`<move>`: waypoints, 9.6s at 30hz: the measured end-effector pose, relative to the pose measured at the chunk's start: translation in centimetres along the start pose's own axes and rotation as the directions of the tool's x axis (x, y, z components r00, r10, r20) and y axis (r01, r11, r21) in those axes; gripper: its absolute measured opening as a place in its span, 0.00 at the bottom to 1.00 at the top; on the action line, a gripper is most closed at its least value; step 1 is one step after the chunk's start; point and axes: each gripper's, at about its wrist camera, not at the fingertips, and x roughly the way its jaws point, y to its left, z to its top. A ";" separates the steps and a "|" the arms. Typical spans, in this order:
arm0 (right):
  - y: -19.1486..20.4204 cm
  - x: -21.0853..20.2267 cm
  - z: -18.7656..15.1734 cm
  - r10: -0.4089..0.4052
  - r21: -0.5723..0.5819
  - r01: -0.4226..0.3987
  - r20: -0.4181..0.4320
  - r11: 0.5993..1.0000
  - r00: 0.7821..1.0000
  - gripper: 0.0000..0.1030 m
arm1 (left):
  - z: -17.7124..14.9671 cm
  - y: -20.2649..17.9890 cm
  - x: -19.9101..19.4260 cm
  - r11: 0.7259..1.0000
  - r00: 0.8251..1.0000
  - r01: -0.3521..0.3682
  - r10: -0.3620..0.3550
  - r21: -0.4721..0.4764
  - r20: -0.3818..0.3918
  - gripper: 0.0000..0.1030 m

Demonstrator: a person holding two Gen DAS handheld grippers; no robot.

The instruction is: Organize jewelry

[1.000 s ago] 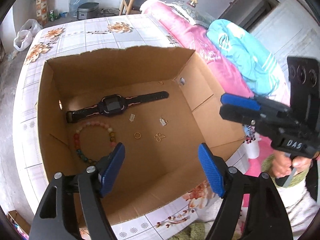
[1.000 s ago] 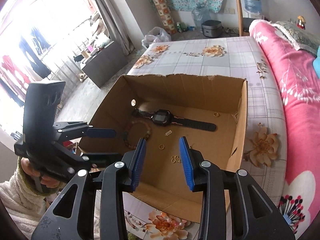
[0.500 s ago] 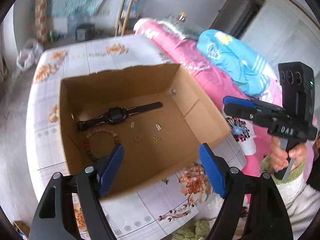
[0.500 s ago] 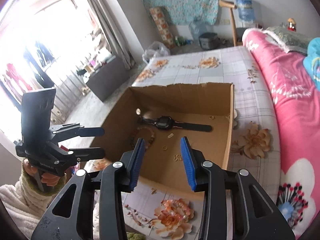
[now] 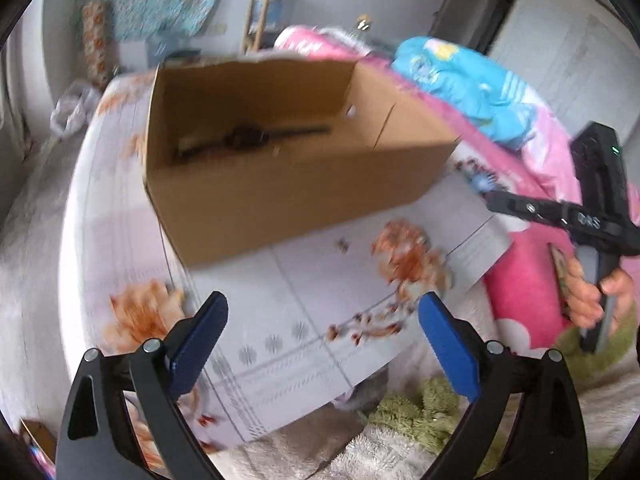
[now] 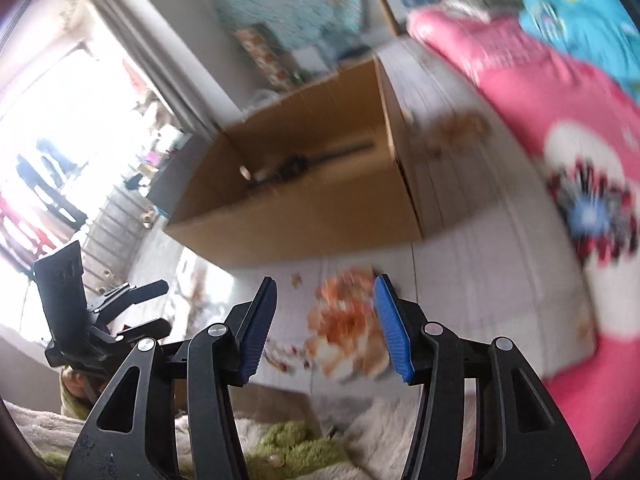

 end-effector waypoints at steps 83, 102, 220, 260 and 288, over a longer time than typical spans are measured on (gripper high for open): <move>-0.1 9.5 -3.7 -0.025 -0.124 0.020 -0.036 0.992 0.999 0.31 | -1.6 -1.4 8.0 0.953 0.950 -0.304 0.303 0.002 -0.070 0.96; -0.9 8.5 -3.4 -0.064 -0.185 0.060 -0.015 0.981 0.998 0.30 | -2.2 -1.3 7.5 0.953 0.951 -0.303 0.302 0.003 -0.058 0.96; -6.1 5.0 -3.1 -0.105 -0.122 0.100 -0.035 0.987 0.994 0.20 | 0.8 -6.0 10.0 0.969 0.978 -0.207 0.204 0.132 0.033 0.06; -1.6 7.9 -2.9 -0.164 -0.072 0.163 -0.013 0.984 0.986 0.07 | 0.2 -6.3 9.7 0.974 0.981 -0.190 0.183 0.121 0.066 0.06; -2.4 0.5 -3.1 0.005 0.071 -0.013 0.107 0.997 0.994 0.07 | 0.6 -4.8 2.3 0.994 0.975 -0.054 0.033 0.091 0.220 0.06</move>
